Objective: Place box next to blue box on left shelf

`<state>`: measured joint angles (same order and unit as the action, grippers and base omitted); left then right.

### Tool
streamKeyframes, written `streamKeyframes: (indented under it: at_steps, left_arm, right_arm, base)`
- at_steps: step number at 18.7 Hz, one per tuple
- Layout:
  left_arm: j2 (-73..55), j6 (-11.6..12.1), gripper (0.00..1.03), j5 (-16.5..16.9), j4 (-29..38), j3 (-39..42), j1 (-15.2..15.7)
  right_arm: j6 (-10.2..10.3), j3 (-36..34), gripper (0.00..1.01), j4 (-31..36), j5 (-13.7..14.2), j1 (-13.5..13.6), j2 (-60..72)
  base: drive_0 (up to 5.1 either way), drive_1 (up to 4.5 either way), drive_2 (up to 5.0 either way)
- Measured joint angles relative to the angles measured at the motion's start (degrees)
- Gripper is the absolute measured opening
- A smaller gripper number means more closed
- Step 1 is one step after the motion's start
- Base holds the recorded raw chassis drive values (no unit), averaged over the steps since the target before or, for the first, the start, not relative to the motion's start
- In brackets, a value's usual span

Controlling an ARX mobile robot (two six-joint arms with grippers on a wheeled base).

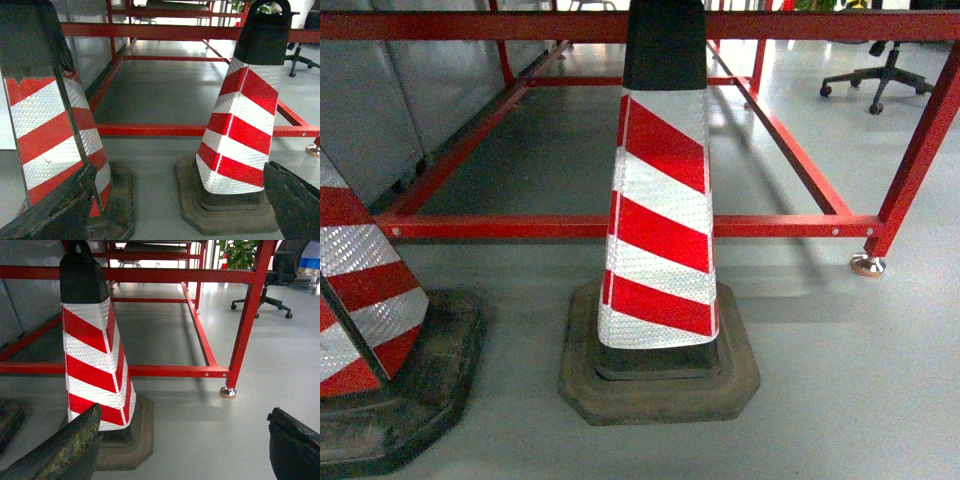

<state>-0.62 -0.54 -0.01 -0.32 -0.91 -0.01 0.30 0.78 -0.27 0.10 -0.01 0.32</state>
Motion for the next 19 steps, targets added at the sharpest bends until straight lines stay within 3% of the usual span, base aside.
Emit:
streamKeyframes:
  at_steps: [19]
  left_arm:
    - [0.0, 0.3, 0.98, -0.1, 0.0, 0.0, 0.0]
  right_arm:
    - [0.0, 0.0, 0.98, 0.0, -0.2, 0.0, 0.0]
  base:
    - [0.0, 0.00, 0.0]
